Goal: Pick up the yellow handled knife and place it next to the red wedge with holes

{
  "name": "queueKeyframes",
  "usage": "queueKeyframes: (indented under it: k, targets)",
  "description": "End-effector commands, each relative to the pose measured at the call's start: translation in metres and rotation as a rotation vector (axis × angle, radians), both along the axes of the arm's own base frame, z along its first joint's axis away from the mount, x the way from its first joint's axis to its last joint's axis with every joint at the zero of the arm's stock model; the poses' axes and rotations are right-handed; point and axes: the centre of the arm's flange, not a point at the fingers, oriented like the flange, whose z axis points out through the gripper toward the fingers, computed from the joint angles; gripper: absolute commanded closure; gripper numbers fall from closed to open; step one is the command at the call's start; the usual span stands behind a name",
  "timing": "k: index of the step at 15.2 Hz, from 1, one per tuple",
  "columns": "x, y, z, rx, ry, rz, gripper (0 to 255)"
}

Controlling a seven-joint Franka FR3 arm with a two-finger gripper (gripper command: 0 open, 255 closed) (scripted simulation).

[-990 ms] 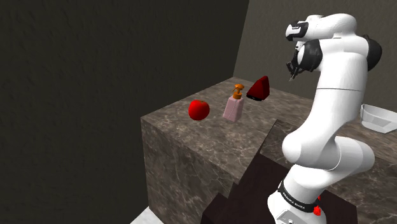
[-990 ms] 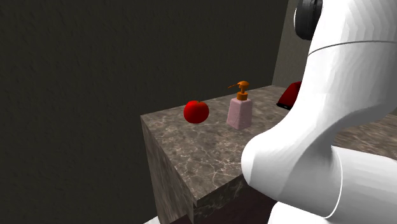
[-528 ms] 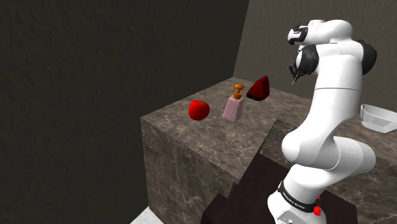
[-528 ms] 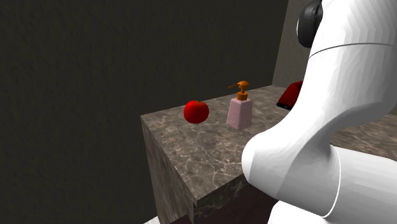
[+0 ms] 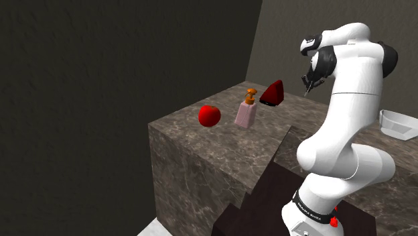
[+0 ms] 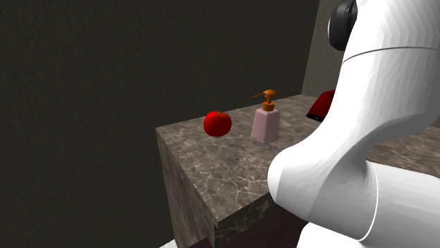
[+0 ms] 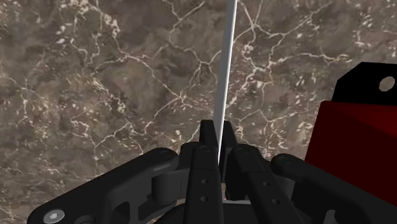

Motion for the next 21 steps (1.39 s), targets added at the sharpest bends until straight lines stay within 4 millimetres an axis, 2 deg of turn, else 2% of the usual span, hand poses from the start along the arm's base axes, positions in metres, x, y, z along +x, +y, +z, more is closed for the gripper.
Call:
queueKeyframes:
  k: [1,21]
  targets:
    - [0.001,0.000,-0.010,0.000,0.000,0.000,255]
    - [0.001,0.000,-0.115,0.000,0.000,0.000,255]
